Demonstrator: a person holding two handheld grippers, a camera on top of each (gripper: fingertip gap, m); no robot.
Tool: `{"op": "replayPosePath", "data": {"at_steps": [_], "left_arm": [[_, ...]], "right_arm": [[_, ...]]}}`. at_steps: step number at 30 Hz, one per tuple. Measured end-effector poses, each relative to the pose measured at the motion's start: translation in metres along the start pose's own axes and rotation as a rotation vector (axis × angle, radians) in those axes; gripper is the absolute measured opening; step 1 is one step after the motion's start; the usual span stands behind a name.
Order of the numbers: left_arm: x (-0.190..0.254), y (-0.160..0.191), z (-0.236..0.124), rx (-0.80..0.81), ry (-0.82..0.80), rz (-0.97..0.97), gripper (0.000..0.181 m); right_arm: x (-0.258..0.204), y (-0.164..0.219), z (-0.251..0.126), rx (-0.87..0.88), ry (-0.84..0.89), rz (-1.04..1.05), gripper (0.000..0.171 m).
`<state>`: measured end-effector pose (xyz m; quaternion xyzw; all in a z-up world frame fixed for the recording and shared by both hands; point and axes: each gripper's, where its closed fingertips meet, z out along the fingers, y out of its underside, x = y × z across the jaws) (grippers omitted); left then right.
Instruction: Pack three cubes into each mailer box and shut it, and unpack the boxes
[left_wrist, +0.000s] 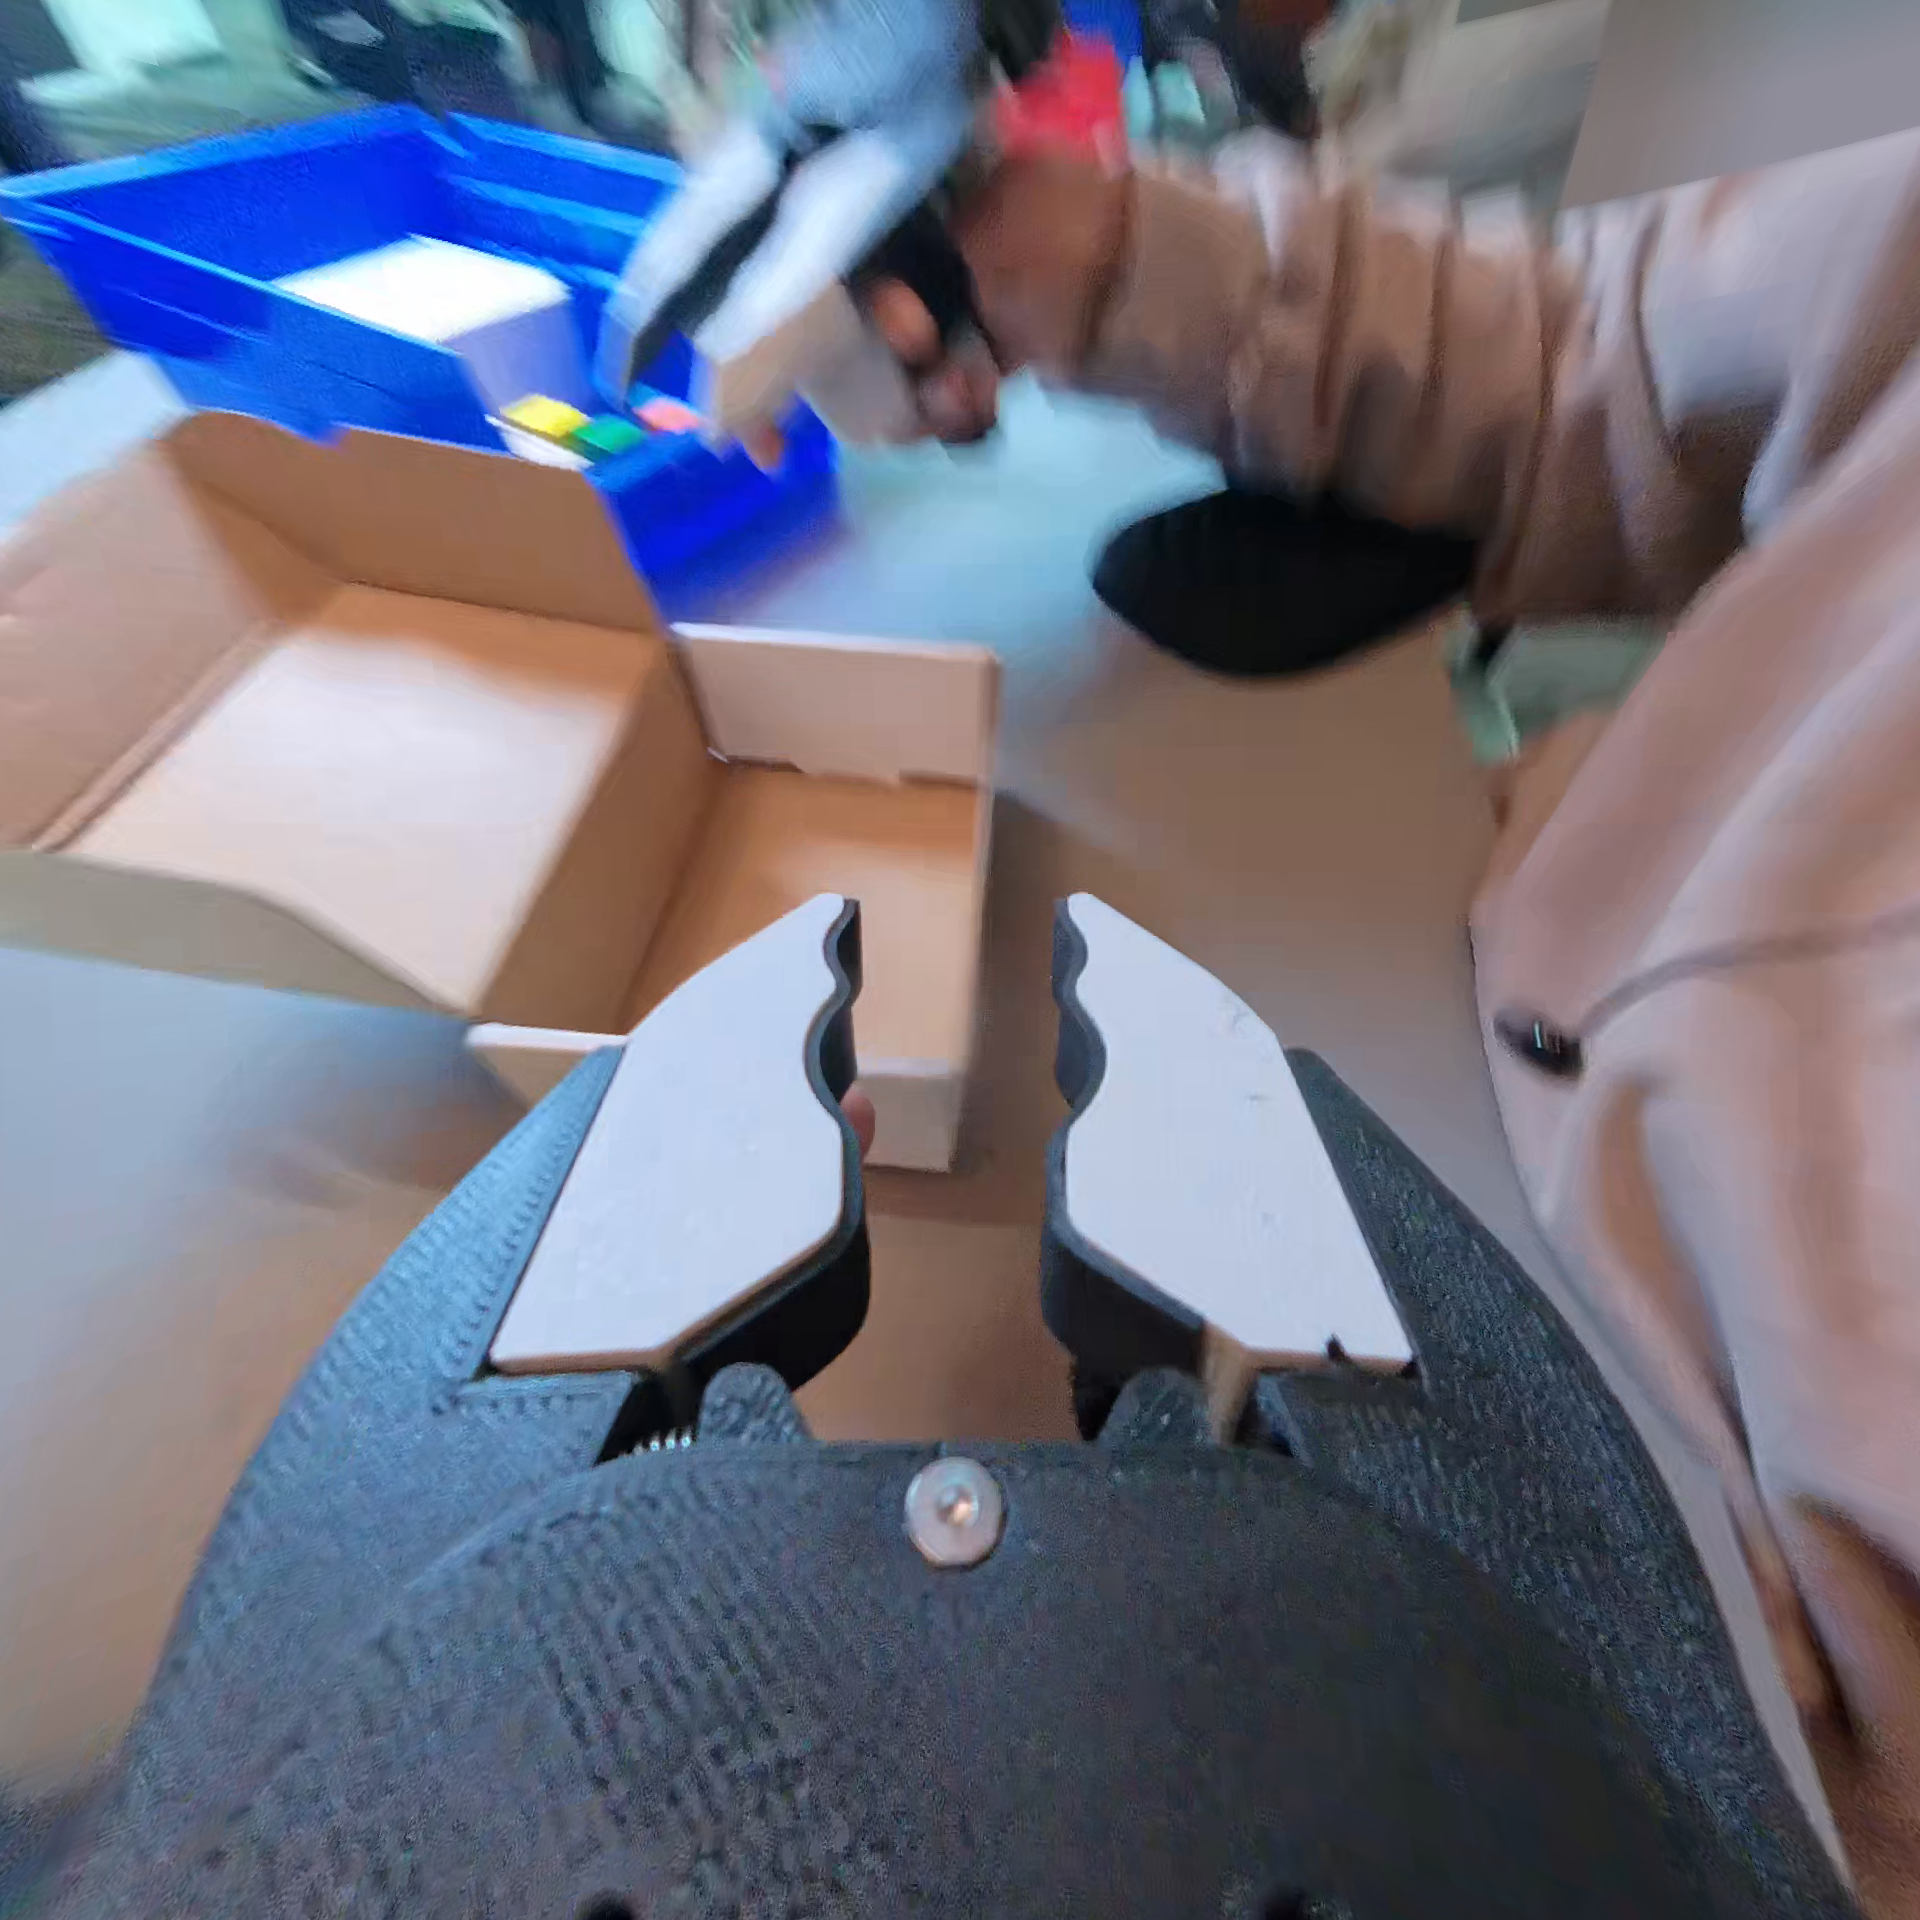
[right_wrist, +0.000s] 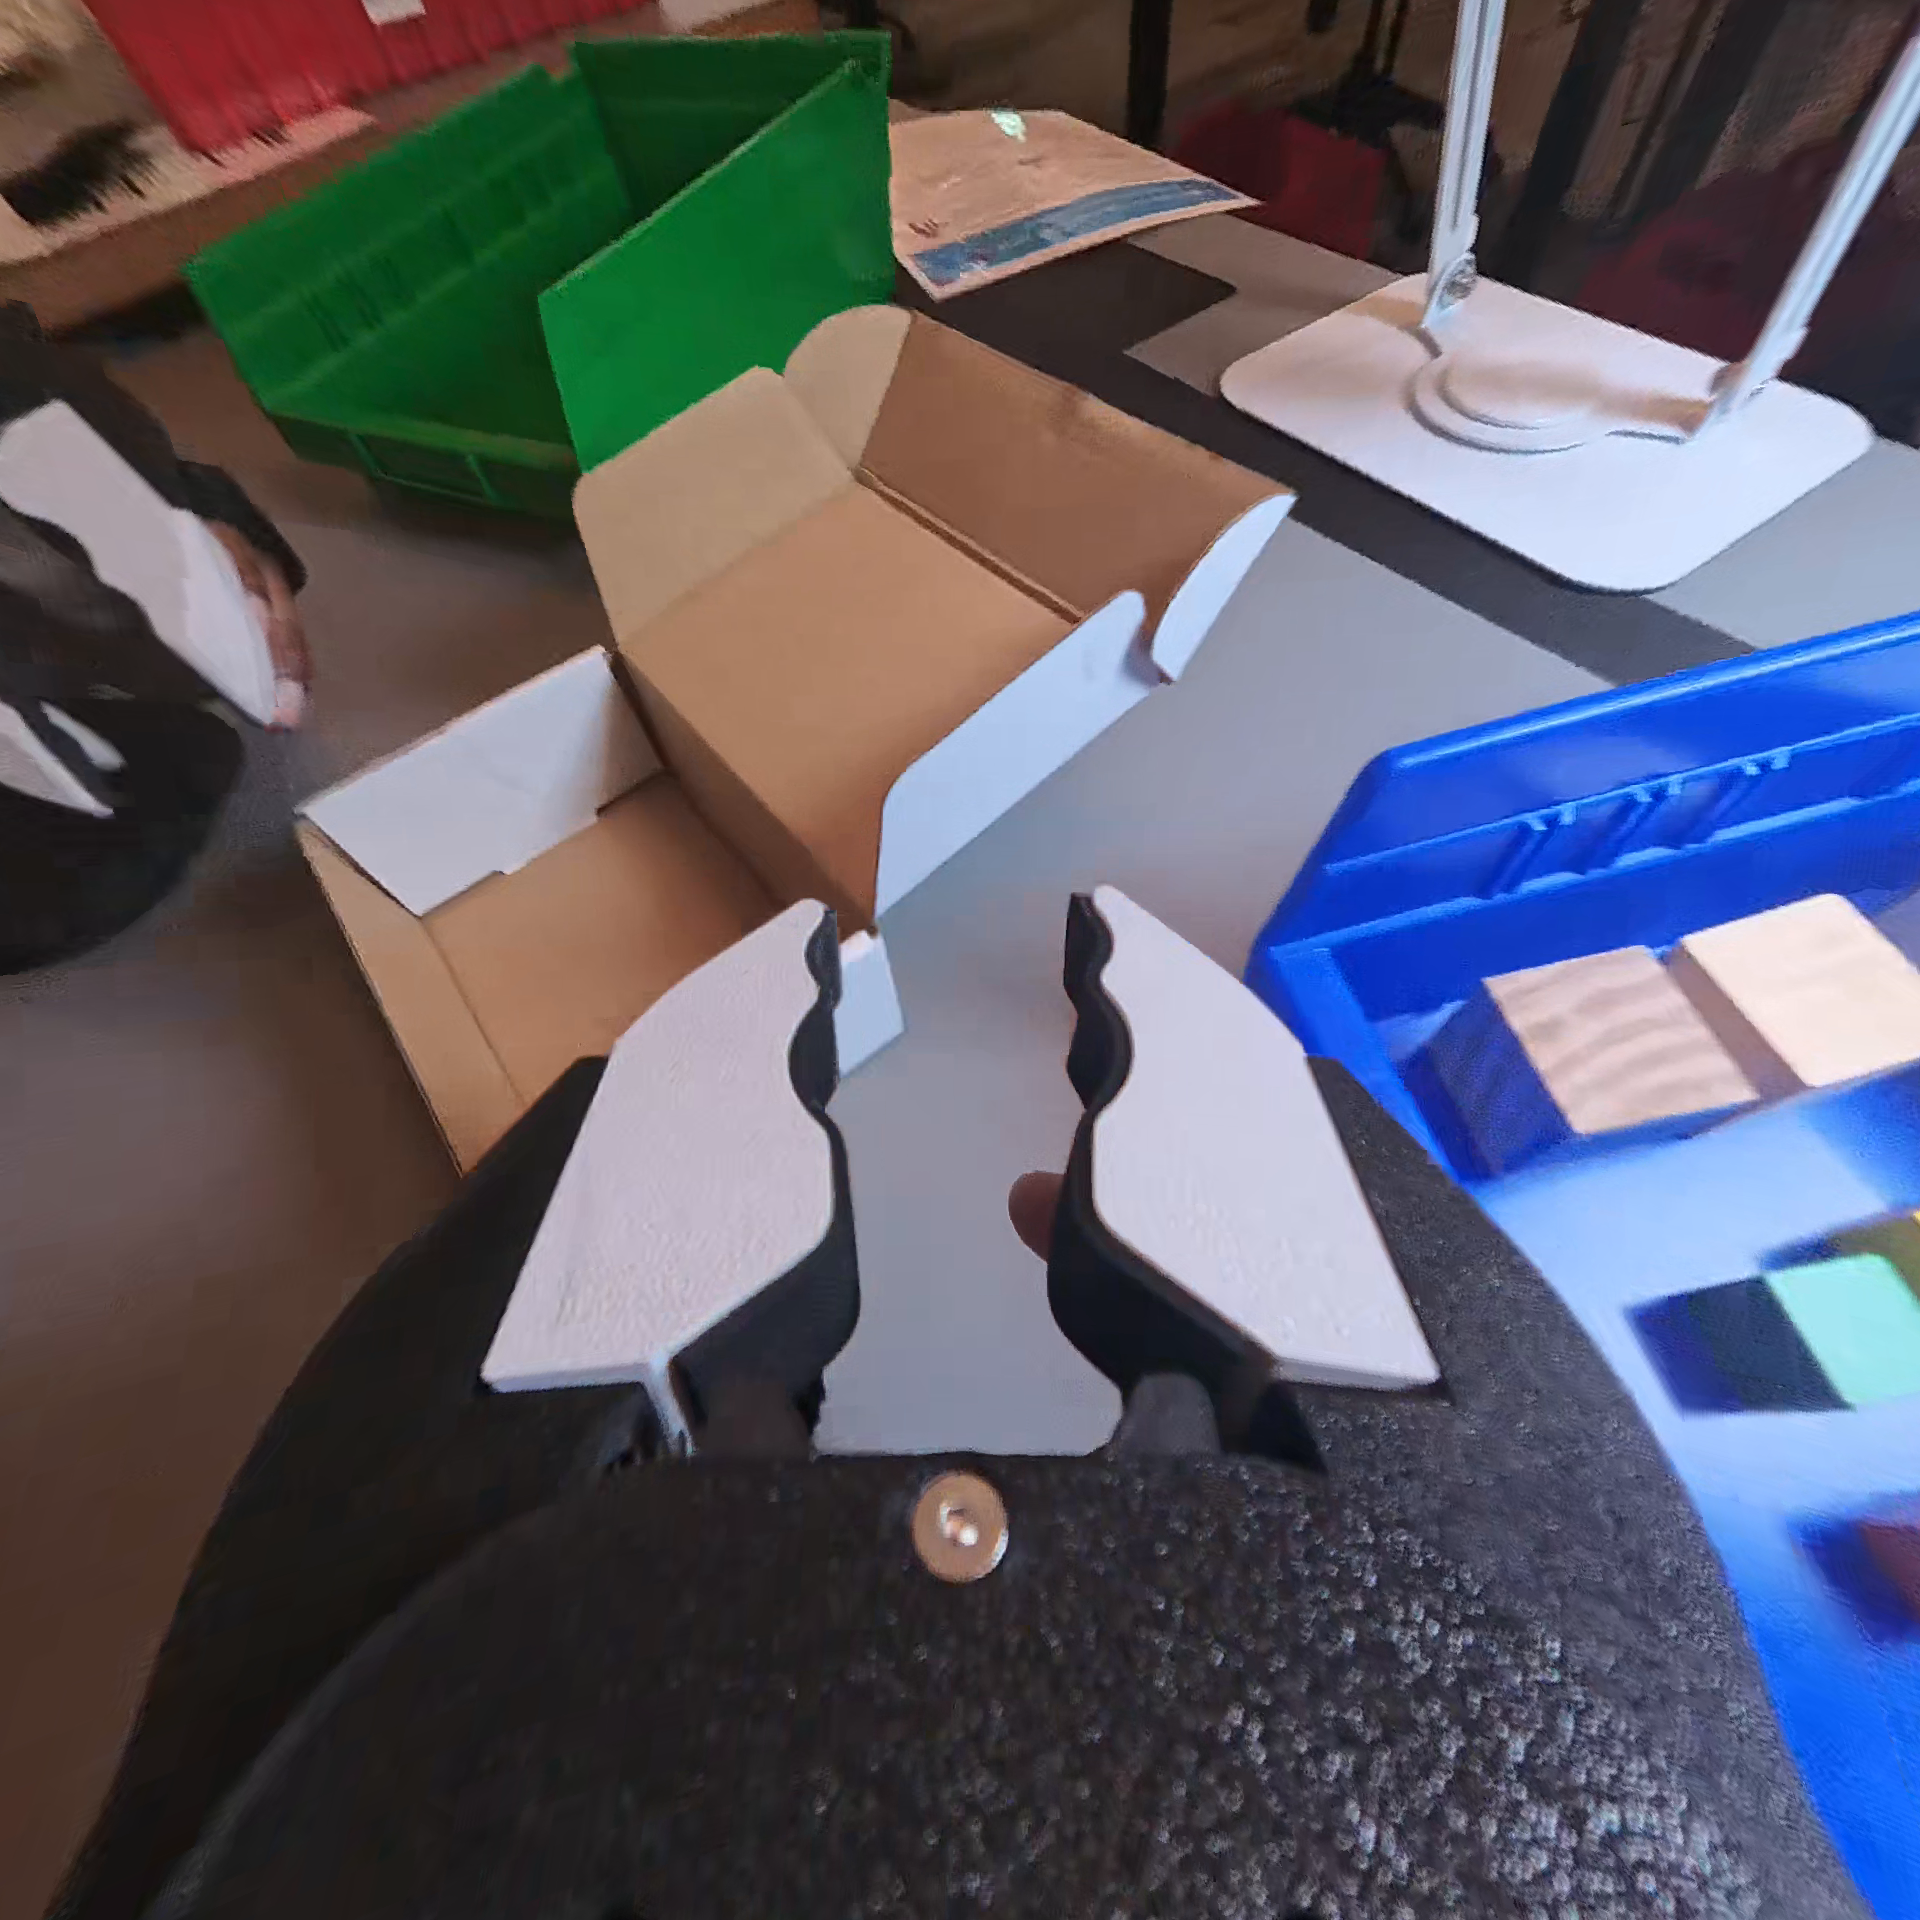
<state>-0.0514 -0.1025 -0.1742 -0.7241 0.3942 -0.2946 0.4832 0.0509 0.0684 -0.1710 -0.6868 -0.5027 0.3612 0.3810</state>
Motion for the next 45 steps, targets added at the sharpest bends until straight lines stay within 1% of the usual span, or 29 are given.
{"op": "replayPosePath", "data": {"at_steps": [1,2,4,6,7,9,12,15,18,20,23,26,29,31,33,37,40,43,45], "left_arm": [[-0.017,-0.008,-0.007,0.062,-0.065,-0.07,0.034],[-0.04,-0.012,-0.014,0.105,-0.168,-0.142,0.034],[-0.082,-0.006,-0.025,0.161,-0.363,-0.293,0.035],[-0.108,0.003,-0.029,0.203,-0.469,-0.468,0.036],[-0.116,0.006,-0.028,0.218,-0.494,-0.541,0.039],[-0.127,0.005,-0.023,0.255,-0.51,-0.625,0.046],[-0.142,-0.006,-0.014,0.29,-0.513,-0.659,0.05],[-0.15,-0.011,-0.002,0.269,-0.482,-0.685,0.048],[-0.146,-0.008,0.009,0.233,-0.463,-0.656,0.027],[-0.143,-0.008,0.011,0.232,-0.485,-0.61,0.026],[-0.135,-0.011,0.009,0.213,-0.51,-0.494,0.025],[-0.121,-0.014,0.005,0.169,-0.542,-0.271,0.025],[-0.1,-0.015,0.003,0.126,-0.529,-0.052,0.027],[-0.084,-0.015,0.005,0.105,-0.47,0.046,0.031],[-0.068,-0.015,0.005,0.106,-0.394,0.081,0.034],[-0.038,-0.012,0.001,0.117,-0.211,0.058,0.035],[-0.022,-0.01,-0.003,0.122,-0.113,0.051,0.035],[-0.007,-0.01,-0.008,0.119,-0.022,0.054,0.035],[0.0,-0.013,-0.016,0.138,0.04,0.054,0.034]], "right_arm": [[-0.001,0.0,0.005,0.026,-0.017,0.028,0.041],[0.0,-0.002,0.008,0.045,-0.023,0.052,0.041],[0.002,-0.006,0.014,0.054,-0.046,0.107,0.042],[0.001,-0.006,0.021,0.027,-0.086,0.173,0.045],[0.0,-0.008,0.026,0.023,-0.103,0.193,0.047],[-0.002,-0.013,0.033,0.035,-0.109,0.208,0.049],[-0.002,-0.014,0.044,0.025,-0.064,0.182,0.049],[-0.006,-0.015,0.047,0.042,-0.053,0.163,0.048],[-0.008,-0.016,0.047,0.085,-0.029,0.128,0.029],[-0.01,-0.012,0.048,0.081,-0.004,0.081,0.024],[-0.017,-0.014,0.047,0.104,0.02,-0.035,0.022],[-0.028,-0.012,0.042,0.116,0.019,-0.224,0.023],[-0.043,-0.007,0.031,0.132,-0.044,-0.359,0.025],[-0.053,-0.002,0.022,0.142,-0.108,-0.409,0.025],[-0.061,0.004,0.012,0.135,-0.173,-0.431,0.025],[-0.079,0.019,-0.006,0.062,-0.348,-0.424,0.025],[-0.091,0.037,-0.016,-0.041,-0.468,-0.41,0.026],[-0.101,0.052,-0.027,-0.127,-0.587,-0.371,0.035],[-0.1,0.051,-0.037,-0.142,-0.625,-0.338,0.041]]}}
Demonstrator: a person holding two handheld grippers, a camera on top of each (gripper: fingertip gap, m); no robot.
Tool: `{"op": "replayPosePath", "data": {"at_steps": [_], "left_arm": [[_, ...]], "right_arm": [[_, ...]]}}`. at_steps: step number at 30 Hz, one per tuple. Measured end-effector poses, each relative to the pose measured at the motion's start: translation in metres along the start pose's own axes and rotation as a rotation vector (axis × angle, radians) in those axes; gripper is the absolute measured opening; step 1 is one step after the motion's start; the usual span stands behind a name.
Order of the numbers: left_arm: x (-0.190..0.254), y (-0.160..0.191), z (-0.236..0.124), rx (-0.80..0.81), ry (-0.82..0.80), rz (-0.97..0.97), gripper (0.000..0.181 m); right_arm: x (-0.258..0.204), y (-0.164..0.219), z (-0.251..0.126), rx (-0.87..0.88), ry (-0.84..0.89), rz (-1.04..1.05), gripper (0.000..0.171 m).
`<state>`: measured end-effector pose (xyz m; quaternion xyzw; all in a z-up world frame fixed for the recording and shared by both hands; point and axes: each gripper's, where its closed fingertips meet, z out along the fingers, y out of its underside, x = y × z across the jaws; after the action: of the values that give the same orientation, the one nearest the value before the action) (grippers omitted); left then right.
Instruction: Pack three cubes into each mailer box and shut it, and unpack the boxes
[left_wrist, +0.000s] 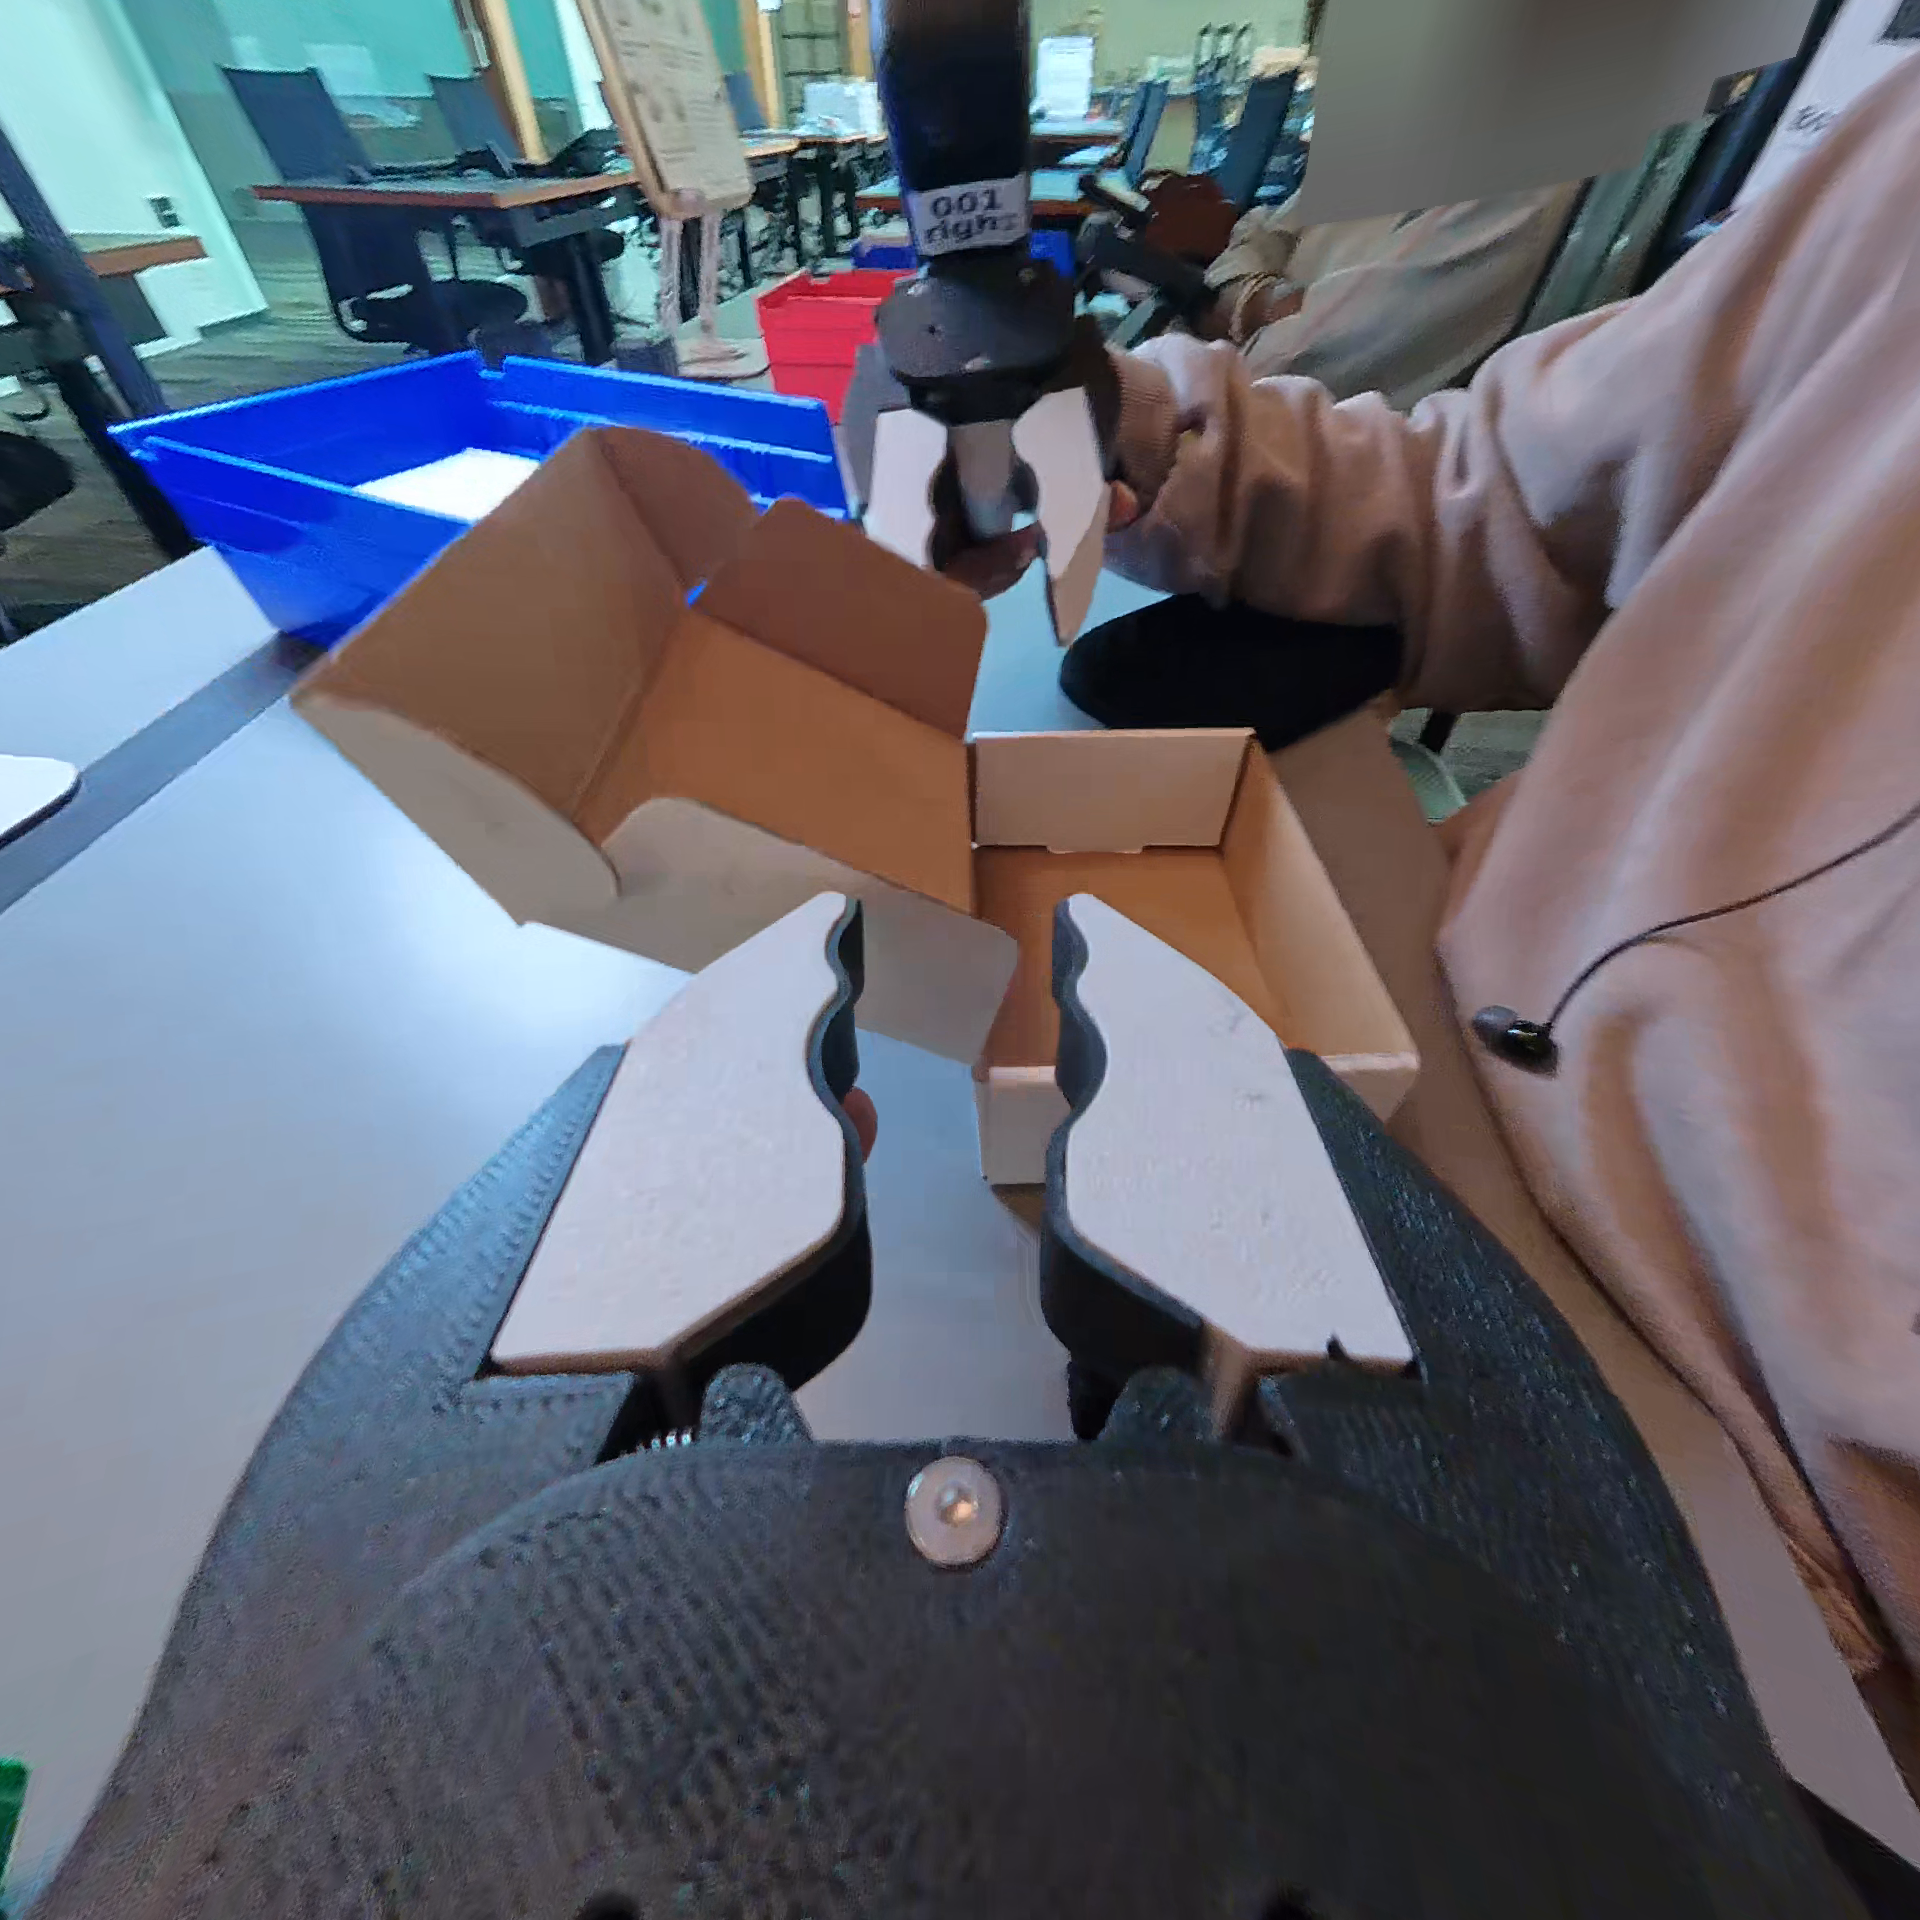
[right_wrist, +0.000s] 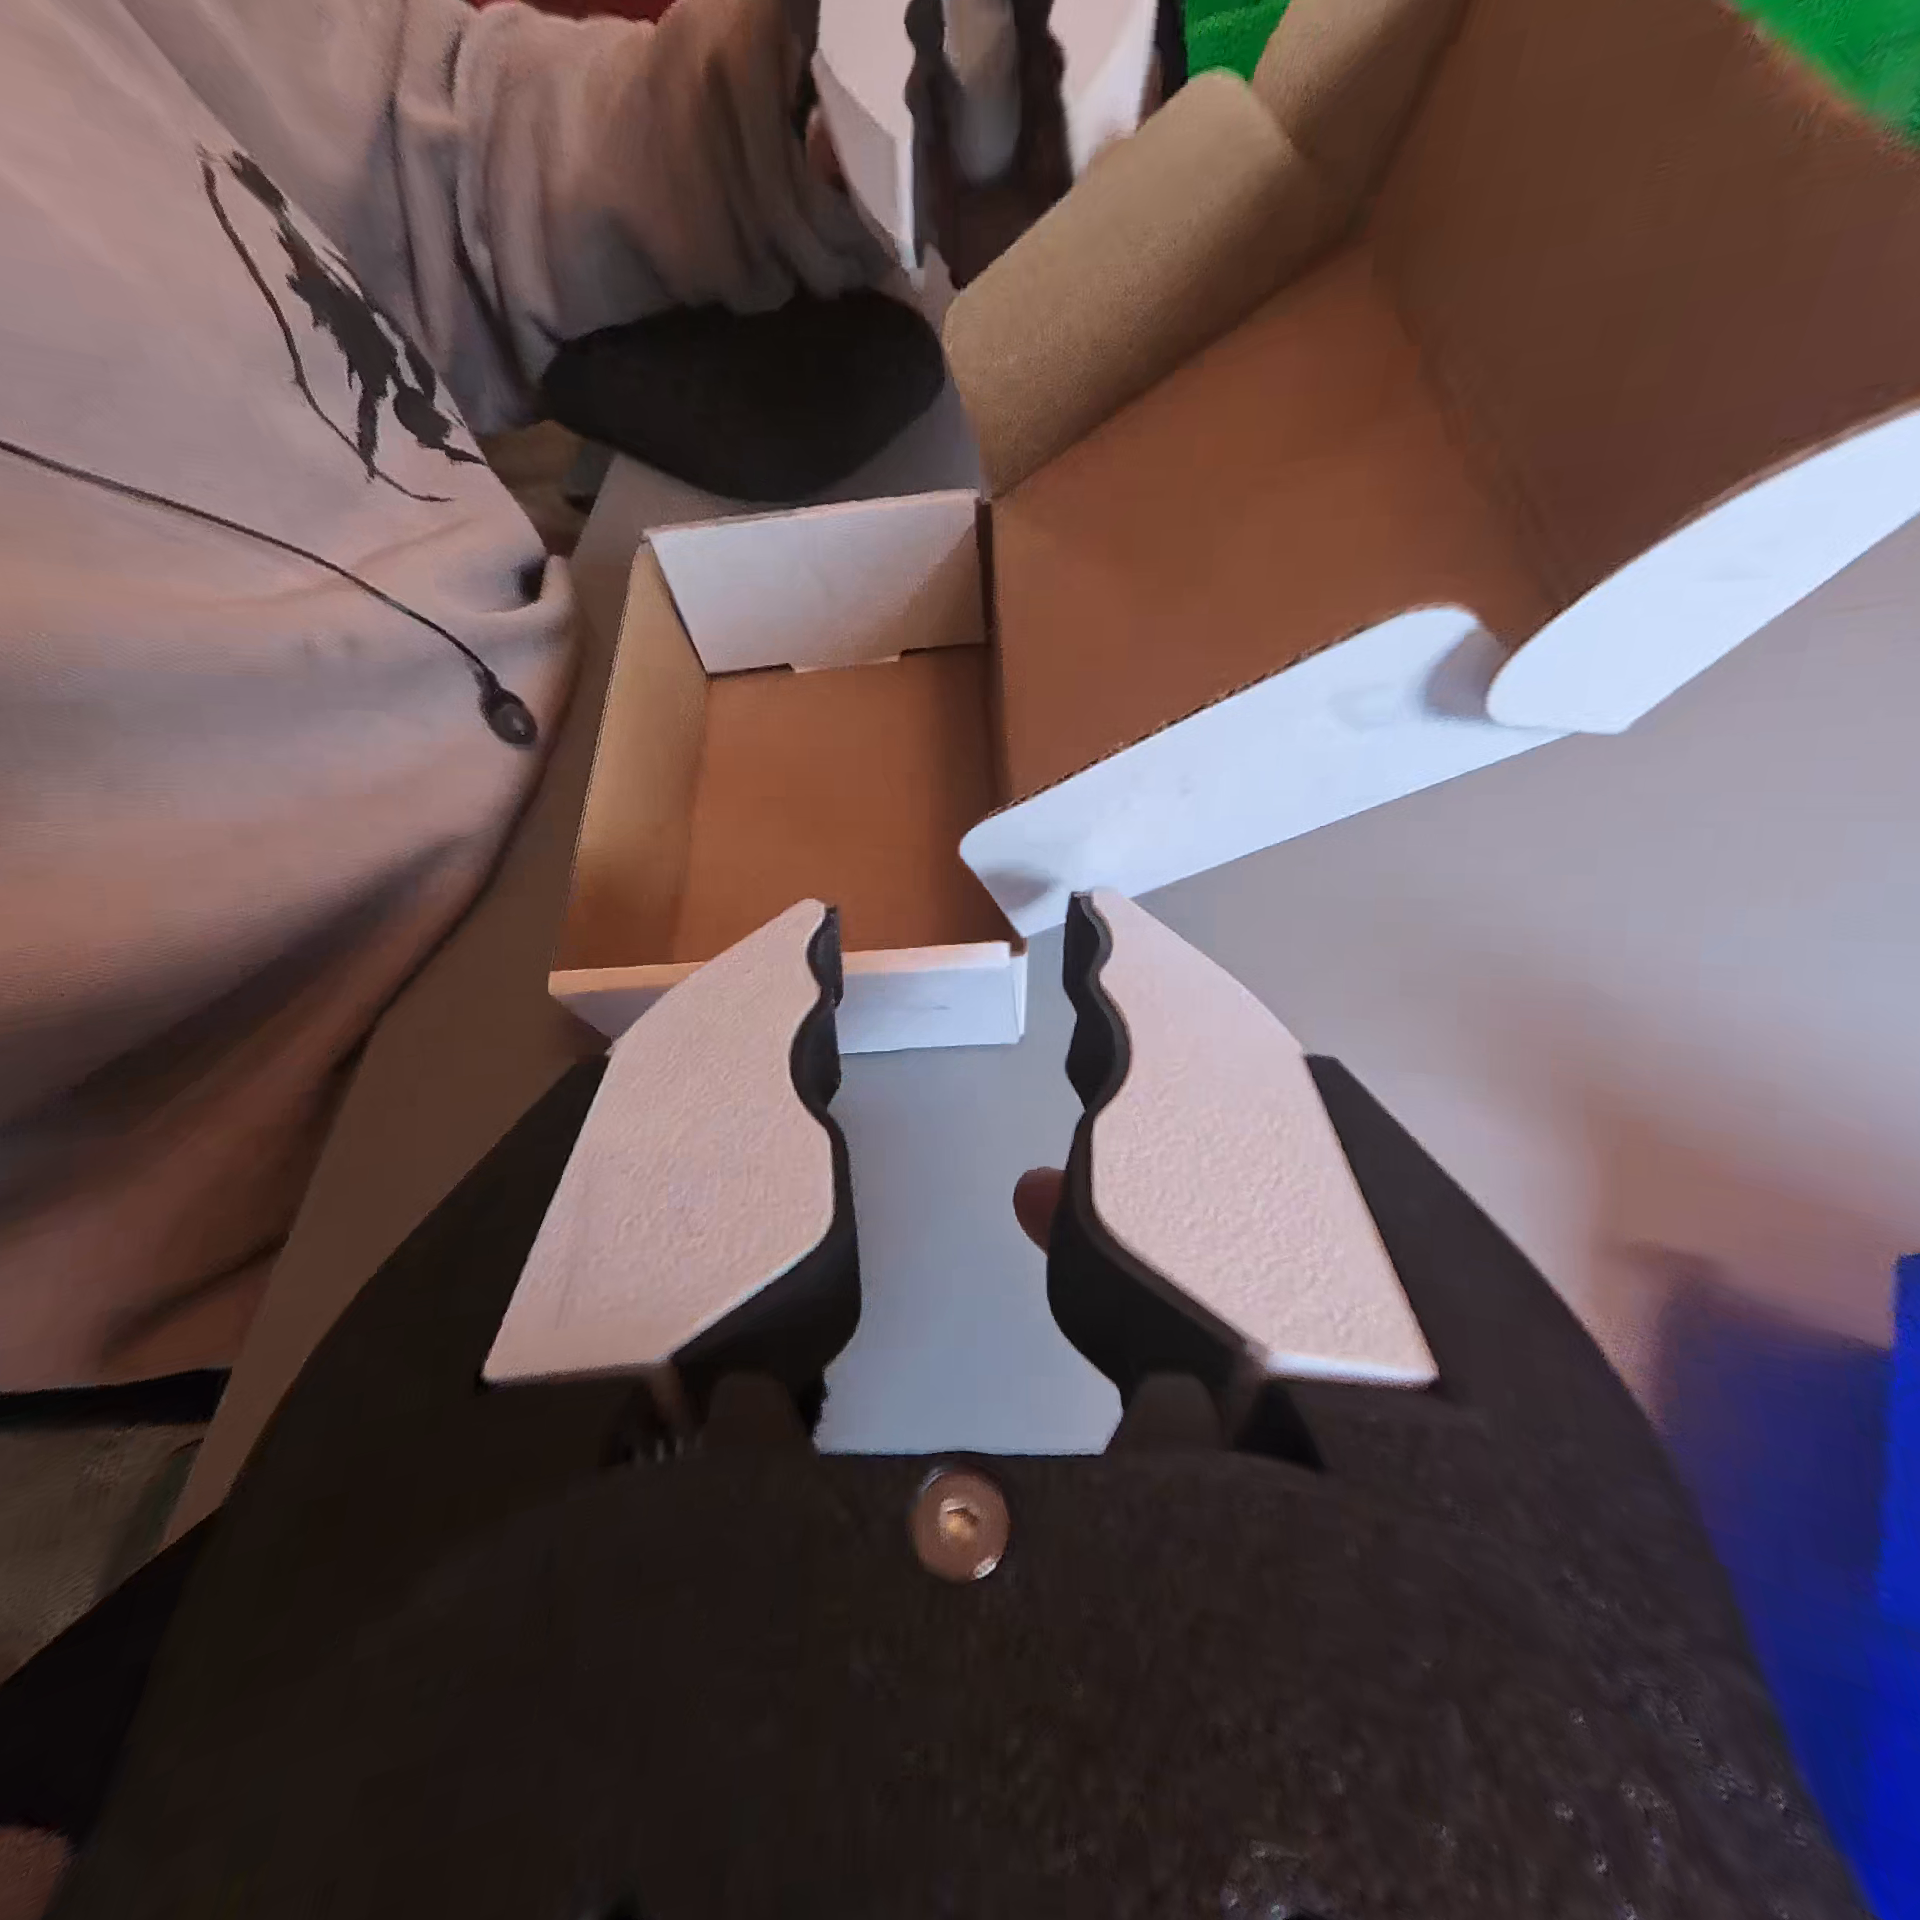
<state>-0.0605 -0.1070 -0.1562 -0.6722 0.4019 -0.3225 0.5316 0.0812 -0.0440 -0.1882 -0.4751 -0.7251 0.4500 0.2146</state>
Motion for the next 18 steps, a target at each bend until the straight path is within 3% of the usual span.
{"op": "replayPosePath", "data": {"at_steps": [4,6,9,12,15,16,18], "left_arm": [[-0.029,-0.015,-0.023,0.109,-0.057,-0.118,0.024],[-0.06,0.006,-0.021,0.026,-0.144,-0.323,0.023],[-0.064,0.027,-0.003,-0.004,-0.063,-0.638,0.043],[-0.06,0.038,0.014,0.017,0.011,-0.826,0.055],[-0.055,0.04,0.029,0.05,0.104,-0.957,0.056],[-0.058,0.043,0.031,0.04,0.079,-0.971,0.057],[-0.065,0.036,0.027,0.084,0.061,-0.924,0.053]], "right_arm": [[0.018,-0.023,-0.026,0.187,0.055,0.036,0.043],[0.038,-0.023,-0.03,0.228,0.076,0.143,0.043],[0.054,-0.003,-0.018,0.167,0.02,0.337,0.053],[0.058,0.01,-0.004,0.184,-0.054,0.48,0.06],[0.052,0.009,0.016,0.209,-0.172,0.612,0.067],[0.056,0.01,0.023,0.2,-0.148,0.63,0.07],[0.066,0.004,0.021,0.254,-0.069,0.565,0.059]]}}
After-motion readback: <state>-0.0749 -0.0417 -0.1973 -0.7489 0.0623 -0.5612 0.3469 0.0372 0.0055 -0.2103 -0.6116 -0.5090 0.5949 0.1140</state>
